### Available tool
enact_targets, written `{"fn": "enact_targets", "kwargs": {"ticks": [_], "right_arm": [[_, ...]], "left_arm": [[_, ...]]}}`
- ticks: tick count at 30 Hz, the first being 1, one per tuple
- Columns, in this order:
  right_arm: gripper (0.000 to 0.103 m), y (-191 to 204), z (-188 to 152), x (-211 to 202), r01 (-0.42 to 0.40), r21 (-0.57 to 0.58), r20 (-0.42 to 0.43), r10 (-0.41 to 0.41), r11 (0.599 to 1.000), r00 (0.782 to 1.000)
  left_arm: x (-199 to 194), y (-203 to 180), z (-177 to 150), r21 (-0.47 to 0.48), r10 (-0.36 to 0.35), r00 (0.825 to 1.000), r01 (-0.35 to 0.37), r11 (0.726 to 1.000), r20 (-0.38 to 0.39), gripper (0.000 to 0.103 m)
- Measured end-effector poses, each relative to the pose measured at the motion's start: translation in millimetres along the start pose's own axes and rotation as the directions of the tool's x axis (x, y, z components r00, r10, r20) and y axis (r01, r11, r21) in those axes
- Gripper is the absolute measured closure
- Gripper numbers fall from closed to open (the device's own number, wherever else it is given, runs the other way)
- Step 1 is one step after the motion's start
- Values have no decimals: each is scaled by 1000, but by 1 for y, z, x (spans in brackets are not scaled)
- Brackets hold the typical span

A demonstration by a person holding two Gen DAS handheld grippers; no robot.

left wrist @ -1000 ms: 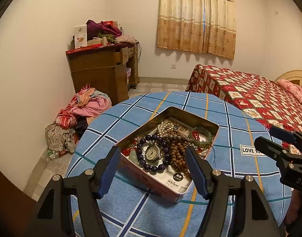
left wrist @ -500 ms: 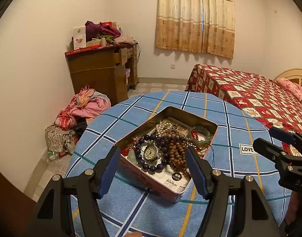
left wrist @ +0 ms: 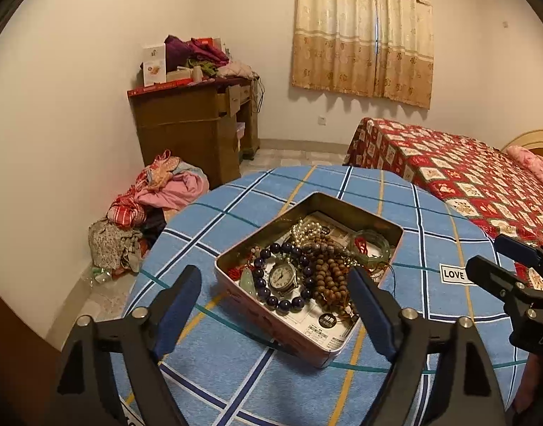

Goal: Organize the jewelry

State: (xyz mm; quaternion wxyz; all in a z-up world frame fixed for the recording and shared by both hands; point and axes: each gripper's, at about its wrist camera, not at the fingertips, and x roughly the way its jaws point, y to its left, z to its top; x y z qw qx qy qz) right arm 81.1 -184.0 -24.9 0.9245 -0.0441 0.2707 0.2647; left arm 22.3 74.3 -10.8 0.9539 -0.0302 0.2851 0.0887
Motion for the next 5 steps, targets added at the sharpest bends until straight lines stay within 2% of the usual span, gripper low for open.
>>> {"fn": "enact_targets", "kwargs": {"ticks": [5], "right_arm": [[21,0,-1,0,-1,2,-2,1,1000,1000]], "left_arm": [[-1,-2,-1,16,14,1000,-14,1000,23,18]]}}
